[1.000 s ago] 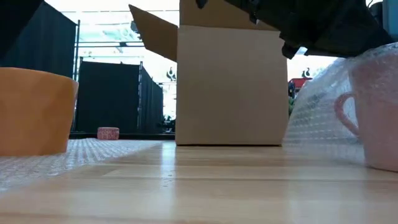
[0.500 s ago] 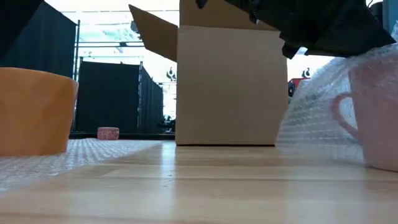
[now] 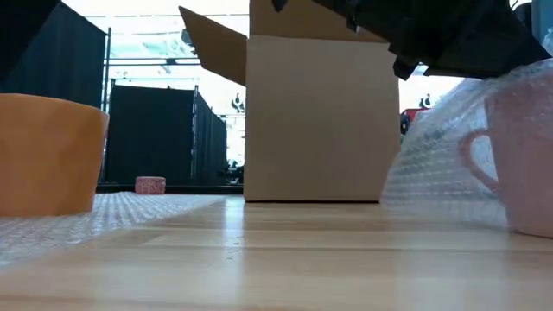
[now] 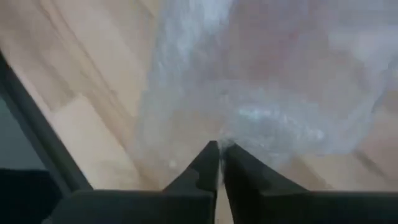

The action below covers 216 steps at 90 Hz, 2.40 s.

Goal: Wrap mug
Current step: Wrap the pink cup with the bubble wrap

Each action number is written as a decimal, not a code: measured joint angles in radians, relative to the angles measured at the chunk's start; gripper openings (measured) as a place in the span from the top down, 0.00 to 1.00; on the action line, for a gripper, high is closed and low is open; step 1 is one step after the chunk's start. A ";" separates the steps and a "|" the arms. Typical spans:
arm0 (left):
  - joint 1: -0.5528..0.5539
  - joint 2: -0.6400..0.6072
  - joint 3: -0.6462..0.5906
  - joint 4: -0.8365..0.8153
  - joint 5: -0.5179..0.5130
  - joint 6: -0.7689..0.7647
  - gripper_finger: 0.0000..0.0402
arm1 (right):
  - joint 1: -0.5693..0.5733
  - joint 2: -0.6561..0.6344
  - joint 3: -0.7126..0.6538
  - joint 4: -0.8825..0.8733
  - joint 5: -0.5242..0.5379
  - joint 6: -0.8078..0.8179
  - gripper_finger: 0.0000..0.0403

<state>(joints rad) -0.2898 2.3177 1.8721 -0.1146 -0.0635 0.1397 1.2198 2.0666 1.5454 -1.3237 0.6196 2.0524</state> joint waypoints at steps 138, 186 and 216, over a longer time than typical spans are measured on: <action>-0.019 0.052 0.074 -0.064 0.033 -0.030 1.00 | -0.034 -0.009 -0.084 0.143 0.008 0.055 0.57; -0.012 0.052 0.074 -0.051 0.022 -0.030 1.00 | 0.038 -0.168 -0.064 0.090 -0.128 0.045 0.48; -0.011 0.052 0.074 -0.055 0.007 -0.030 1.00 | 0.046 -0.231 -0.064 -0.051 -0.225 0.053 0.48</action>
<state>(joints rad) -0.3008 2.3699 1.9461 -0.1699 -0.0563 0.1098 1.2657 1.8357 1.4815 -1.3748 0.3943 2.1052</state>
